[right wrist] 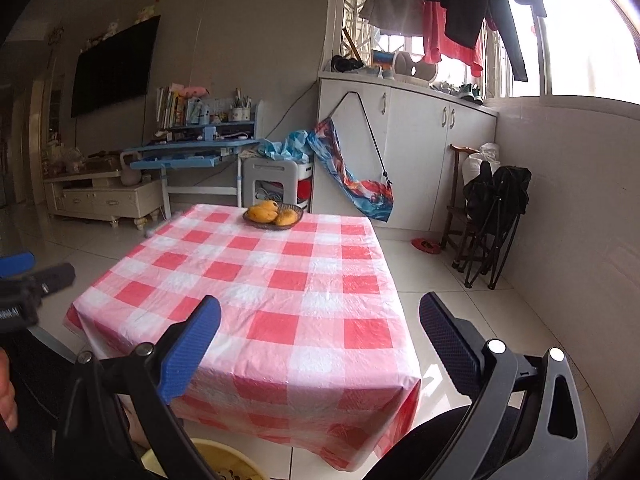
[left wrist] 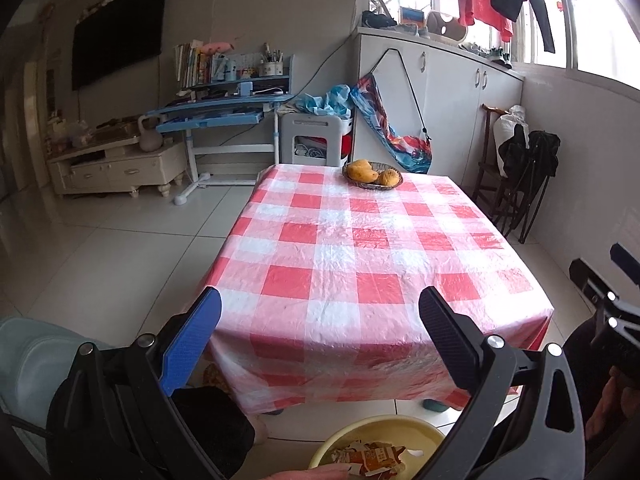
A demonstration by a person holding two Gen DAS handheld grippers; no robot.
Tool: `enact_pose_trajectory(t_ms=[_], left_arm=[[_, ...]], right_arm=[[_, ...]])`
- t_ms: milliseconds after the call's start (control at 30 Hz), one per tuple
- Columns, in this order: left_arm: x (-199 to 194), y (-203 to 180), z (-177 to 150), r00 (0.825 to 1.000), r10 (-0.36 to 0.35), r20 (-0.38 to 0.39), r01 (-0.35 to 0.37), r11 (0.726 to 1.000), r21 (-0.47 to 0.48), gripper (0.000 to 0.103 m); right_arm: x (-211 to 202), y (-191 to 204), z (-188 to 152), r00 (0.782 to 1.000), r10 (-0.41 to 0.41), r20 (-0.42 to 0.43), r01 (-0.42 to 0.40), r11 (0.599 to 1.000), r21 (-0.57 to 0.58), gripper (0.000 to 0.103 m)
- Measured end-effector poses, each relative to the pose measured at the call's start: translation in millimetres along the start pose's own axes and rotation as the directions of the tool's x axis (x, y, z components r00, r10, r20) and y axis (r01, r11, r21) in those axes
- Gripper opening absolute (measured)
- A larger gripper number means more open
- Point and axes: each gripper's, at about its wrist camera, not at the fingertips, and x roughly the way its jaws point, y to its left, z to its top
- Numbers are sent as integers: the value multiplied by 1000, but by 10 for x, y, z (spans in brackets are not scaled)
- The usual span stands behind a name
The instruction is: Collect trash
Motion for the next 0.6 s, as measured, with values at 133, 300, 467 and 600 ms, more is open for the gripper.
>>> enact_pose_trajectory(t_ms=[133, 300, 467, 600], left_arm=[[-52, -20, -62, 999, 32, 20, -32, 999, 25, 96], [-202, 63, -139, 994, 88, 57, -89, 996, 13, 96], [-235, 56, -192, 988, 131, 77, -132, 991, 6, 96], [-199, 3, -211, 988, 136, 78, -137, 991, 10, 96]], right_arm=[[-29, 113, 65, 999, 27, 24, -27, 999, -20, 95], [-44, 224, 151, 995, 62, 80, -59, 998, -38, 95], [103, 203, 2, 996, 83, 13, -82, 996, -18, 95], [74, 127, -64, 998, 65, 1, -65, 998, -24, 95]])
